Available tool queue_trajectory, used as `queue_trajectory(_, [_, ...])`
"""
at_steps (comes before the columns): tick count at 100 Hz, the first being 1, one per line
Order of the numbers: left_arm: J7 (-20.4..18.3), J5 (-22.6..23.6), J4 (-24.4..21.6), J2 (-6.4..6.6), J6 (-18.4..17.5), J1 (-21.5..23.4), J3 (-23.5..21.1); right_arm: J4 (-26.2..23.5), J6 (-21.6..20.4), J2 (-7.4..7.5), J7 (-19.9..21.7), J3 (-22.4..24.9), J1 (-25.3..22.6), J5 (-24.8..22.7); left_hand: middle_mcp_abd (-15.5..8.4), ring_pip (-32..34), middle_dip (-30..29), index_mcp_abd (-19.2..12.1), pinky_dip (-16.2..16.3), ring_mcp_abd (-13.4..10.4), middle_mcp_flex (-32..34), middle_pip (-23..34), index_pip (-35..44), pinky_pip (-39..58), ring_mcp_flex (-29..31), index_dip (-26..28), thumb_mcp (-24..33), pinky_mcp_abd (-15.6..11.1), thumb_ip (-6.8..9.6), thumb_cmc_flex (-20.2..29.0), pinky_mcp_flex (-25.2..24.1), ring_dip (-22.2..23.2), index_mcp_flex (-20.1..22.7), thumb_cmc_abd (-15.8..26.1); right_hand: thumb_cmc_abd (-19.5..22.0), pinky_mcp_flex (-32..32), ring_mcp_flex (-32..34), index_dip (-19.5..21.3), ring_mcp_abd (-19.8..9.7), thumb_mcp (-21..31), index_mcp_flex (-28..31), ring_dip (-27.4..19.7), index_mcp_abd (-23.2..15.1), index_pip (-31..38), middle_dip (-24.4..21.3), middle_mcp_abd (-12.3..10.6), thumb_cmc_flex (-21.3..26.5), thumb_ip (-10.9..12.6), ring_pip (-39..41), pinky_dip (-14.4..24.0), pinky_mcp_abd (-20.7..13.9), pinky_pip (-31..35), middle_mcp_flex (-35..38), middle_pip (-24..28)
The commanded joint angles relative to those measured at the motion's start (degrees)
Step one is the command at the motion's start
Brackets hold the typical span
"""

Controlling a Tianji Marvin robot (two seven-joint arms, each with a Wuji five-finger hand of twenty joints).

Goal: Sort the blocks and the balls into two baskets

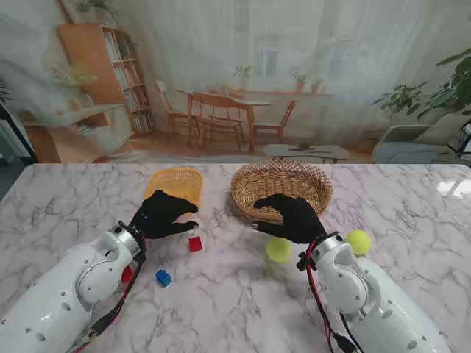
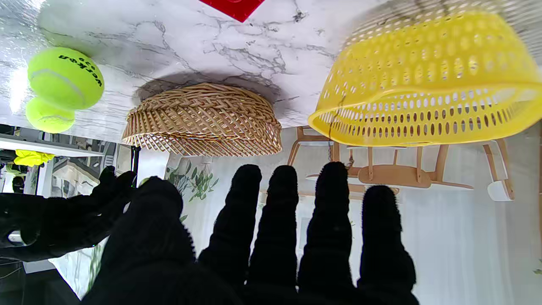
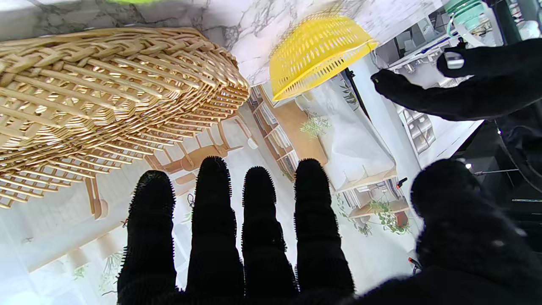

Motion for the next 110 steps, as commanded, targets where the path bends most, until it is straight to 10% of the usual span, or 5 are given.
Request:
queue_trajectory(1, [-0.80,0.30,-0.65,0.05,-0.24,0.45,-0.01,0.03,-0.20,-0.05,-0.07,0.07,-0.30,-0.11,-0.70,-0.07,0.55,-1.01,1.12,0.47,1.50,0.68,0.68,-1.10,0.80,0.47,-1.46,1.91,-0.36,-0.08,-0.36,0.58,1.64,1.66,2.48,-0.11,0.83,1.18,0.69,-0.95,1.49,1.04,-2.03,0.43,0.18,0.20,0.29,1.38,0.95,0.62,0.28,0.26,0.63,-0.95])
queue_trajectory(63, [-0.25,1.55,-1.55,0.14,-0.14,1.03,0.55,-1.12,-1.93,0.00,-1.12,1.34,-1.92,-1.08,-0.51,-0.65,0.00,-0.85,1.17,0.60,-1.20,-0.64,-0.98,-0.95,-0.11,-0.16,-1.80,1.58,-0.49,-0.71,-0.17,0.29,-1.36,0.71,2.43,-0.03,0.91,1.13,0.70,-0.86,1.66,1.03,-2.08,0.32,0.17,0.29,0.21,1.36,0.86,0.60,0.32,0.24,0.82,-1.08])
queue_trajectory(110, [-7.26,0.36,-1.93,0.76,0.24,-0.64,3.34,-2.94,-3.31,-0.15,-3.69,4.05,-5.06,-2.39,6.91,-1.36,-9.14,8.68,-1.14,-0.90,-10.83,-8.10,-10.32,0.09,0.38,-7.87,-0.68,-6.61,-1.18,-7.59,6.02,-1.83,-9.11,-19.92,2.41,-0.01,0.98,1.14,0.82,-0.89,1.73,1.06,-1.96,0.28,0.18,0.21,0.29,1.35,0.86,0.59,0.33,0.25,0.87,-1.14])
